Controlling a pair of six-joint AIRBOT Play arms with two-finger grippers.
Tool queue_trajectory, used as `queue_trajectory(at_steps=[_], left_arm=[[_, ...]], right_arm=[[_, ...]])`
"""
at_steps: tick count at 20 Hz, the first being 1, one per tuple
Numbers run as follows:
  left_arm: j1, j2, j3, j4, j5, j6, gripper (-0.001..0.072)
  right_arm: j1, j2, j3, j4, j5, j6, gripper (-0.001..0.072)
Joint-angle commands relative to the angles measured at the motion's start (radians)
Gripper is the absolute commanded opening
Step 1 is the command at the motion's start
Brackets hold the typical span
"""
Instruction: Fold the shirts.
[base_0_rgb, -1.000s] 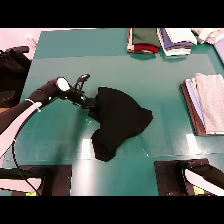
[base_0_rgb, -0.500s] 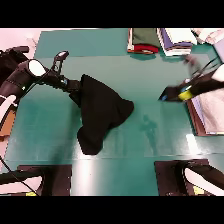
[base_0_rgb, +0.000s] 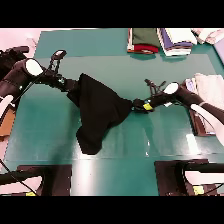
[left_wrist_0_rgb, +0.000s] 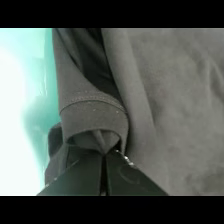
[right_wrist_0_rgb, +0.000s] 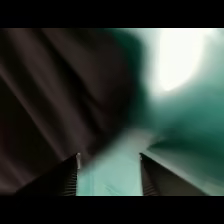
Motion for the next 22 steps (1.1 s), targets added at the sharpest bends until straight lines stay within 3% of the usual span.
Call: queue_trajectory(at_steps=[1,2,5,9,17,22], left_arm=[[0.001,0.001,0.001,0.002,-0.011,0.0,0.0021],[0.001,0.001,0.002,0.006,-0.009,0.0,0.002],[0.001,0.039,0.017,0.143,-0.008,-0.038,0.002],[0.024,0.197,0.116,0.352,-0.002,-0.082,0.0021],[0.048,0.557,0.365,0.323,0.032,-0.079,0.002],[0.048,0.708,0.475,0.277,0.023,-0.078,0.002]], right_arm=[[0.063,-0.111,0.125,-0.009,-0.052,-0.012,0.0141],[0.071,-0.122,0.163,-0.036,-0.052,-0.011,0.0017],[0.047,-0.083,0.282,-0.145,0.001,-0.01,0.0016],[-0.064,0.121,0.495,-0.341,0.124,-0.007,0.0016],[-0.251,0.497,0.885,-0.418,0.319,-0.007,0.0016],[-0.325,0.608,1.017,-0.418,0.329,-0.005,0.0016]])
